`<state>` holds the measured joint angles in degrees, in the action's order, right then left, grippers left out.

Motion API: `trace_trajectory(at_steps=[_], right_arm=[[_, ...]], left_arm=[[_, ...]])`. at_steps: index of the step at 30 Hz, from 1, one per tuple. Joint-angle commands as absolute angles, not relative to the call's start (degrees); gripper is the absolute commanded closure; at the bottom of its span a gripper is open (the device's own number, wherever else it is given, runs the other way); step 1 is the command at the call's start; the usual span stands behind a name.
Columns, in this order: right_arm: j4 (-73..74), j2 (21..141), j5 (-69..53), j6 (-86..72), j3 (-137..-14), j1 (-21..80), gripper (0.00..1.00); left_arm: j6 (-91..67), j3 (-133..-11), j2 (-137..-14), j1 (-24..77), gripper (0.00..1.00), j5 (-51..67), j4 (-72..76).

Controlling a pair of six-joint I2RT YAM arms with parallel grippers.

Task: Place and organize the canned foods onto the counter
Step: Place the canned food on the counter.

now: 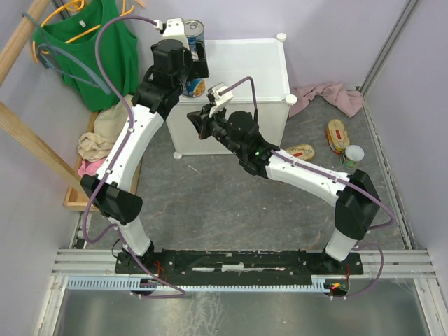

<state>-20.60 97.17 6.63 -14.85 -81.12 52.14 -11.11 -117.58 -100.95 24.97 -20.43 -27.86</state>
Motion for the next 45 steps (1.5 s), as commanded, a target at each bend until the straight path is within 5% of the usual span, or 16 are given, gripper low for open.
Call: trace_trajectory(at_steps=[1, 18, 45], right_arm=[[-29.1, 100.1, 3.9, -10.3, -86.6, 51.1, 0.99], [-35.9, 114.0, 3.0, -4.6, -98.2, 46.1, 0.99], [-36.9, 118.3, 5.7, -7.0, -102.8, 43.1, 0.99]], left_arm=[[-14.7, -120.3, -101.8, 24.6, 0.01, -19.1, -30.0], [-13.7, -120.4, -103.2, 23.3, 0.01, -18.4, -31.2], [-13.8, -118.6, -101.0, 23.2, 0.01, -20.1, -30.6]])
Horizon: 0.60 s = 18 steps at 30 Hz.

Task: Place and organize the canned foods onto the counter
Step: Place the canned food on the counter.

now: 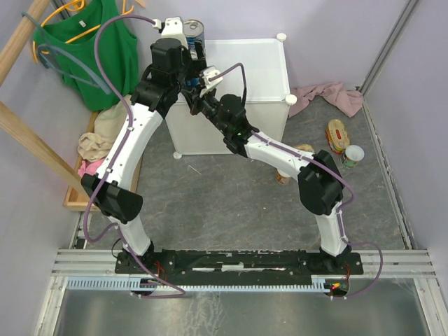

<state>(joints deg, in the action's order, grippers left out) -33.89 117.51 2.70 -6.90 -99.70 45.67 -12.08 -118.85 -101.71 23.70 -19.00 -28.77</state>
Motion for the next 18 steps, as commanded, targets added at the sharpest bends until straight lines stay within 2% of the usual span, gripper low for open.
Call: trace_trajectory(at_steps=[1, 18], right_arm=[[-36.9, 118.3, 5.8, -7.1, -102.8, 43.0, 0.99], [-35.5, 119.9, 4.7, -9.9, -106.1, 40.4, 0.99]], left_arm=[[-13.9, -118.6, -101.1, 23.3, 0.01, -20.2, -30.6], [-13.9, -117.9, -99.8, 23.2, 0.01, -22.1, -29.5]])
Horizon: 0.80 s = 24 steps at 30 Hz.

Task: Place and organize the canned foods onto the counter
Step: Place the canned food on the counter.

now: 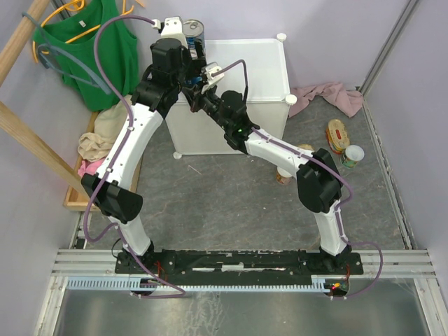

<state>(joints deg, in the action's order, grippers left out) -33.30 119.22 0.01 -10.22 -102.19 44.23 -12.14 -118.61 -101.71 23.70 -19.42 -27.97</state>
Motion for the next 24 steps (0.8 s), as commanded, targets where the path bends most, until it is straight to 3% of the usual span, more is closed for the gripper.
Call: trace_trajectory(at_steps=[1, 10, 17, 24], right_arm=[[-35.3, 120.0, 4.6, -10.0, -106.4, 40.4, 0.99], [-35.9, 118.2, 3.3, -11.3, -104.3, 40.3, 0.99], [-36.2, 115.3, 3.2, -11.7, -101.3, 40.3, 0.99], [-36.9, 113.7, 4.0, -12.5, -99.3, 40.3, 0.99]], left_arm=[[-13.8, -117.9, -99.7, 23.3, 0.01, -22.1, -29.3], [-13.0, -118.3, -101.1, 23.2, 0.01, -22.0, -29.1], [-10.1, -107.8, -97.6, 23.3, 0.01, -23.8, -19.2], [-8.6, -105.3, -96.7, 23.3, 0.01, -25.3, -15.7]])
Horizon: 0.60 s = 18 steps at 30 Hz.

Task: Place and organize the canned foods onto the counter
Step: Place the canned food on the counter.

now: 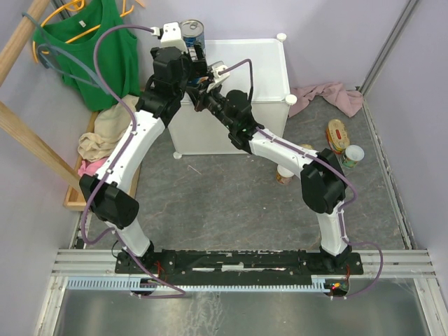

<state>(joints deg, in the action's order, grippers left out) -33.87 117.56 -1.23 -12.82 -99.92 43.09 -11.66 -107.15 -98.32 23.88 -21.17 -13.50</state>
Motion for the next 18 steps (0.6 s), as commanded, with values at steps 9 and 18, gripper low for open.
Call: trace_trajectory(at_steps=[9, 18], right_arm=[[-36.6, 115.5, 5.3, -14.0, -102.4, 39.5, 0.99], [-38.6, 117.7, 7.1, -18.1, -104.1, 38.3, 0.99]], left_arm=[[-7.1, -105.2, -96.9, 24.3, 0.01, -24.2, -13.4], [-5.9, -100.8, -94.8, 24.9, 0.01, -23.3, -10.3]])
